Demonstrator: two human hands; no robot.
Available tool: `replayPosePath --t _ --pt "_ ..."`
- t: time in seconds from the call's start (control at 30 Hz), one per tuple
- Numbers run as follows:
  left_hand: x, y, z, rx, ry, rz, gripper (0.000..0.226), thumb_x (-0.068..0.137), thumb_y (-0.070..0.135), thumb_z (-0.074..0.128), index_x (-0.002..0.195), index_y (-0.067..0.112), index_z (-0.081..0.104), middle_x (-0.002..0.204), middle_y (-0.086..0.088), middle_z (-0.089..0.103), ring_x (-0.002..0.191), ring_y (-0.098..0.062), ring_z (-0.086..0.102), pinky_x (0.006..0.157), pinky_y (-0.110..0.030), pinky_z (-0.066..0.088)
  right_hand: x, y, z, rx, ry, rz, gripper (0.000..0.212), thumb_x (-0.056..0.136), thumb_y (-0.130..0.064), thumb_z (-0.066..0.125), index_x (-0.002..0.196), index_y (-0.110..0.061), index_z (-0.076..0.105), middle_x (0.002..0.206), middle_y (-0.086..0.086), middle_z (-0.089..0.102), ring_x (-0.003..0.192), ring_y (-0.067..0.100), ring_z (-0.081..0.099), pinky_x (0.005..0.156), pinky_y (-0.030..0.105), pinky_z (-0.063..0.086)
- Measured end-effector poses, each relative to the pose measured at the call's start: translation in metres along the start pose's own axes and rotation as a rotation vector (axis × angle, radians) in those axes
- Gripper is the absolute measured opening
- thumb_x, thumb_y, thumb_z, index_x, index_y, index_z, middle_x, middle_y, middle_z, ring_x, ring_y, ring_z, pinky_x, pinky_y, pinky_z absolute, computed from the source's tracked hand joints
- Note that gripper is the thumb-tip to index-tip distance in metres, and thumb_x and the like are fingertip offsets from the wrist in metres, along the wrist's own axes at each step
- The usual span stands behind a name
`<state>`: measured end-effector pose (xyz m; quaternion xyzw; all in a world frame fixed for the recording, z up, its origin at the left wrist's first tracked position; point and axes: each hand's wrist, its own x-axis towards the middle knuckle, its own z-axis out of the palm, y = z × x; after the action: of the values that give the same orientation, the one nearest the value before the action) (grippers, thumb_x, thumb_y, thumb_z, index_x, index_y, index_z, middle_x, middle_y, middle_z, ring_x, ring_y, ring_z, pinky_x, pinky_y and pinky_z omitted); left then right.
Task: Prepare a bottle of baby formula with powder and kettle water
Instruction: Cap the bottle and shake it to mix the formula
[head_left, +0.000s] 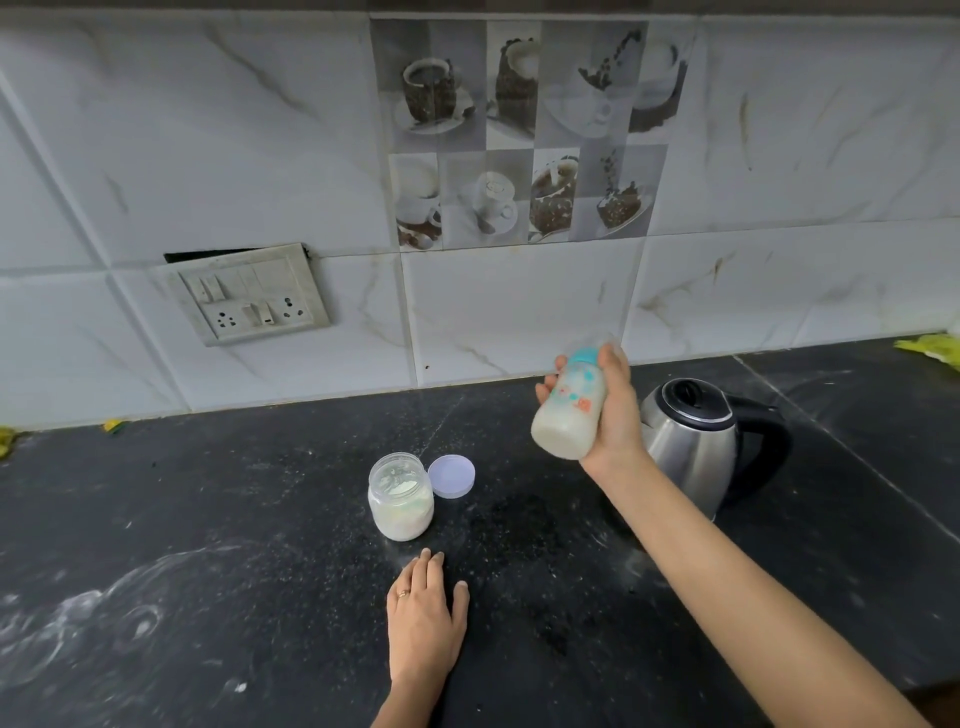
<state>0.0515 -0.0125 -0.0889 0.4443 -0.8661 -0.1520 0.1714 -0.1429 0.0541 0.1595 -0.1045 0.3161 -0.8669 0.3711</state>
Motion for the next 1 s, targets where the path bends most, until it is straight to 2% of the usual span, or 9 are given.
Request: replayPosePath --t 0.13,0.3,0.47,0.6,0.67,0.73,0.8,0.93,1.0 --pt "0.0 -0.001 0.0 -0.008 0.001 0.004 0.047 0.09 0.041 0.055 0.13 0.016 0.056 0.139 -0.002 0.052 0.132 -0.022 0.043 0.108 -0.038 0.032 -0.017 0.01 -0.004 -0.164 -0.127 0.036 0.028 0.098 -0.03 0.051 0.124 -0.037 0.048 0.088 0.011 0.063 0.061 0.024 0.06 0.061 0.036 0.056" --pt "0.0 -0.001 0.002 0.005 0.016 0.016 0.045 0.088 0.038 0.059 0.126 0.014 0.059 0.133 -0.004 0.057 0.127 -0.024 0.048 0.104 -0.039 0.036 -0.002 -0.009 0.002 0.017 0.023 -0.039 0.022 0.099 -0.032 0.051 0.12 -0.032 0.045 0.093 0.012 0.057 0.059 0.022 0.062 0.063 0.036 0.058" --pt "0.002 -0.002 0.003 0.034 0.052 0.028 0.05 0.084 0.044 0.044 0.118 0.014 0.064 0.126 -0.004 0.062 0.119 -0.025 0.055 0.098 -0.042 0.043 -0.02 0.011 -0.006 -0.168 -0.125 0.037 0.027 0.097 -0.031 0.053 0.123 -0.037 0.048 0.089 0.012 0.062 0.06 0.025 0.06 0.061 0.037 0.056" --pt "0.001 -0.002 0.004 0.033 0.049 0.029 0.045 0.087 0.042 0.052 0.121 0.014 0.062 0.129 -0.004 0.06 0.122 -0.025 0.053 0.1 -0.041 0.041 -0.005 -0.003 0.001 0.053 0.046 -0.019 0.018 0.099 -0.031 0.052 0.116 -0.03 0.045 0.094 0.013 0.058 0.059 0.022 0.061 0.063 0.037 0.058" --pt "0.0 -0.002 0.002 0.045 0.04 0.028 0.047 0.087 0.043 0.05 0.121 0.013 0.063 0.128 -0.004 0.061 0.121 -0.025 0.054 0.099 -0.041 0.042 -0.006 -0.004 0.0 0.008 -0.021 0.041 0.019 0.099 -0.03 0.052 0.117 -0.03 0.045 0.092 0.013 0.058 0.059 0.023 0.061 0.062 0.037 0.057" --pt "0.0 -0.003 0.0 0.059 0.042 0.037 0.051 0.086 0.046 0.042 0.118 0.013 0.064 0.125 -0.005 0.063 0.118 -0.026 0.057 0.096 -0.041 0.045 -0.015 0.0 -0.002 -0.178 -0.178 0.113 0.028 0.096 -0.029 0.054 0.123 -0.034 0.047 0.09 0.014 0.06 0.06 0.025 0.06 0.061 0.036 0.056" --pt "0.0 -0.002 0.0 0.058 0.051 0.035 0.048 0.086 0.043 0.047 0.119 0.012 0.064 0.126 -0.005 0.062 0.119 -0.026 0.056 0.097 -0.041 0.045 -0.016 -0.001 -0.003 -0.254 -0.24 0.077 0.033 0.093 -0.029 0.056 0.124 -0.036 0.049 0.09 0.013 0.063 0.062 0.026 0.06 0.062 0.037 0.055" --pt "-0.001 -0.002 0.002 0.04 0.048 0.04 0.044 0.085 0.039 0.057 0.117 0.01 0.064 0.125 -0.007 0.063 0.117 -0.027 0.056 0.096 -0.042 0.045 -0.002 -0.004 0.007 0.091 0.033 0.129 0.042 0.092 -0.034 0.06 0.129 -0.018 0.049 0.093 0.013 0.06 0.061 0.024 0.064 0.063 0.036 0.059" --pt "-0.001 -0.001 -0.001 0.045 0.038 0.038 0.044 0.085 0.04 0.053 0.115 0.01 0.065 0.122 -0.007 0.064 0.115 -0.027 0.058 0.093 -0.042 0.047 -0.001 -0.002 0.01 0.168 0.115 0.21 0.039 0.094 -0.038 0.059 0.116 -0.005 0.056 0.09 0.013 0.061 0.066 0.023 0.065 0.061 0.036 0.061"
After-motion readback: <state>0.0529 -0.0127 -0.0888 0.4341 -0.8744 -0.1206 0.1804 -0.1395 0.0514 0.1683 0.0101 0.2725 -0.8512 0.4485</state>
